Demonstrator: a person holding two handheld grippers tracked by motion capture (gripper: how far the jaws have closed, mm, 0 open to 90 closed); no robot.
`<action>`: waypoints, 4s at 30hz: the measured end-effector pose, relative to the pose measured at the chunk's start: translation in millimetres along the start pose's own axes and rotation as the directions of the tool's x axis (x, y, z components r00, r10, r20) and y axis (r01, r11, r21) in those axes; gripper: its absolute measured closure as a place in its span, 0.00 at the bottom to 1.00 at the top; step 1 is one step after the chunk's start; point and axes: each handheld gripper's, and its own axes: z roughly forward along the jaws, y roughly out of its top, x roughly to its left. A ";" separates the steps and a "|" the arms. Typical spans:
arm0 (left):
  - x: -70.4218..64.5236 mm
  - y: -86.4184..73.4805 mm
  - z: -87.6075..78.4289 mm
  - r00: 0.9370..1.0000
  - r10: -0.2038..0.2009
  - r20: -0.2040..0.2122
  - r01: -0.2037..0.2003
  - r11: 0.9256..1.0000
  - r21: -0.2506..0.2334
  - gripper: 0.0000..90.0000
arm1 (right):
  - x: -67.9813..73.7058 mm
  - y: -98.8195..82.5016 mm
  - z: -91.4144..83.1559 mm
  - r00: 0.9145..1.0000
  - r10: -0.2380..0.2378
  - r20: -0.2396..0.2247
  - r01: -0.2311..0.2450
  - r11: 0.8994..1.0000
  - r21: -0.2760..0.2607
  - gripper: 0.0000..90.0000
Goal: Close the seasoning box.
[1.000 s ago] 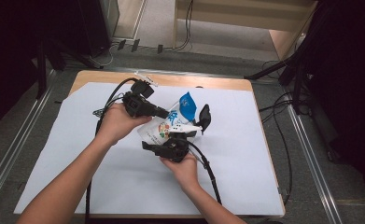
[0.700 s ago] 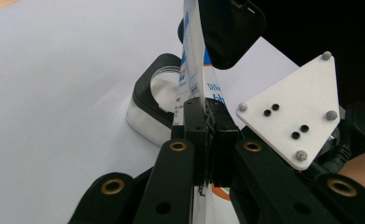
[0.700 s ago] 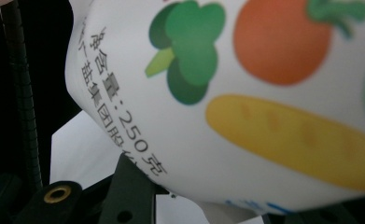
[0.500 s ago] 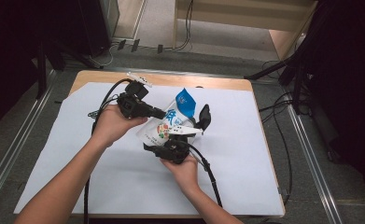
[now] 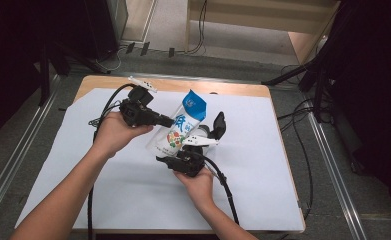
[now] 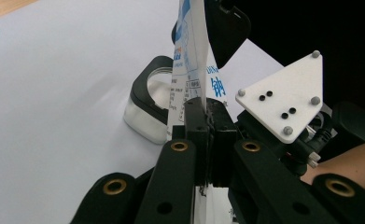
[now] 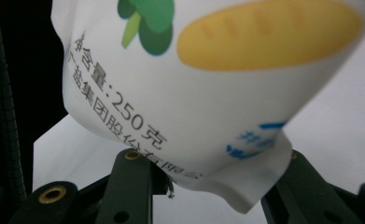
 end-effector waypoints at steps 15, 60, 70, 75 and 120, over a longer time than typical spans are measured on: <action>-6.1 -2.4 -7.5 0.998 0.045 0.040 -0.045 0.999 0.004 1.00 | -4.7 -1.9 -6.0 0.999 0.007 0.033 -0.007 1.000 -0.012 0.73; -3.2 -35.5 -48.2 0.999 0.042 0.019 -0.042 0.999 -0.010 1.00 | -3.2 3.5 -1.7 0.999 -0.034 0.023 0.034 0.999 0.001 0.72; 5.1 -41.3 -62.1 0.999 0.029 -0.028 -0.030 0.998 -0.053 1.00 | -2.0 3.1 -3.7 0.995 -0.093 0.034 0.090 0.993 0.072 0.72; 17.8 -52.7 -67.7 0.997 -0.012 -0.073 0.005 0.997 -0.083 1.00 | -1.5 7.0 -11.4 0.995 -0.101 0.014 0.099 0.991 0.086 0.71; 115.9 -100.3 -43.9 0.939 -0.249 -0.236 0.193 0.952 -0.237 1.00 | -42.4 -4.1 -105.1 0.985 -0.071 0.155 0.053 0.991 0.122 0.66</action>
